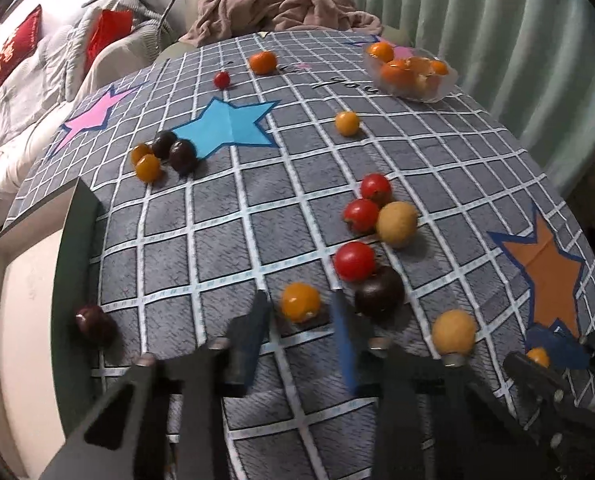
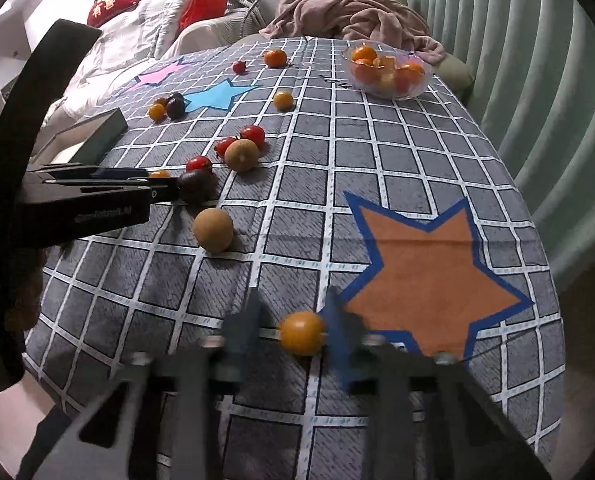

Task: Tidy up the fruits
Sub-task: 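Grasp an orange cherry tomato with the right gripper while the left grasps another, then carry both orange tomatoes over the white tray and open both grippers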

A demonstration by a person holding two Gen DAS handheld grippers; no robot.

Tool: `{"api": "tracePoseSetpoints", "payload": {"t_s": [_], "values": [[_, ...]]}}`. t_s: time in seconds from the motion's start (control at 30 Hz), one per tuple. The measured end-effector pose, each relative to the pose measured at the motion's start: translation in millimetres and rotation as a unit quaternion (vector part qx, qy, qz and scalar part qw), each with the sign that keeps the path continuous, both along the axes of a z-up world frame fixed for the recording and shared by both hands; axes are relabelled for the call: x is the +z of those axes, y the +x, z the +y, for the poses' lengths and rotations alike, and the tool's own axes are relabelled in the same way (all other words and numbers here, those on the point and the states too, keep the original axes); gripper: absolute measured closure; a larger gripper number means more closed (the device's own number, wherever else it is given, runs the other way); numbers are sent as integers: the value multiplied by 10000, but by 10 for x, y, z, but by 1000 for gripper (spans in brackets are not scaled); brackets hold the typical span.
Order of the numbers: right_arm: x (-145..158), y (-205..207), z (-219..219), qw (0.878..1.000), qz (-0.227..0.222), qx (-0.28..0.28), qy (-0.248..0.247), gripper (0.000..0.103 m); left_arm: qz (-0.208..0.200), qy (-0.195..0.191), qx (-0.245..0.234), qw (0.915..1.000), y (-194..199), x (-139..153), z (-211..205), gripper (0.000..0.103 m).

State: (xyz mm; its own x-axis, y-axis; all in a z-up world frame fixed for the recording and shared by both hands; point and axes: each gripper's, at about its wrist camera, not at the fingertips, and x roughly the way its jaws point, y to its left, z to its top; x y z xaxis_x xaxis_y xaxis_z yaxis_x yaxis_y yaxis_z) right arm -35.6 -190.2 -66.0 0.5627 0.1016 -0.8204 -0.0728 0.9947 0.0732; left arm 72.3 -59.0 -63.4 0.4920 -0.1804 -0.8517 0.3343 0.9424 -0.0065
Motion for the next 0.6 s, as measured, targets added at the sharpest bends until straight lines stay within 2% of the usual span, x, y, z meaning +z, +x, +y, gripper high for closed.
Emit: {"api": "tracePoseSetpoints", "payload": {"t_s": [0.23,0.6], "values": [[50,-43,-157,9984,-11,-145,539,80,-27,-89,104,9999,-76,48,60,84],[237,-47,-95,9979,-86,-96,628,80,-235,-276,170,9992,-259,394,293,84]]}}
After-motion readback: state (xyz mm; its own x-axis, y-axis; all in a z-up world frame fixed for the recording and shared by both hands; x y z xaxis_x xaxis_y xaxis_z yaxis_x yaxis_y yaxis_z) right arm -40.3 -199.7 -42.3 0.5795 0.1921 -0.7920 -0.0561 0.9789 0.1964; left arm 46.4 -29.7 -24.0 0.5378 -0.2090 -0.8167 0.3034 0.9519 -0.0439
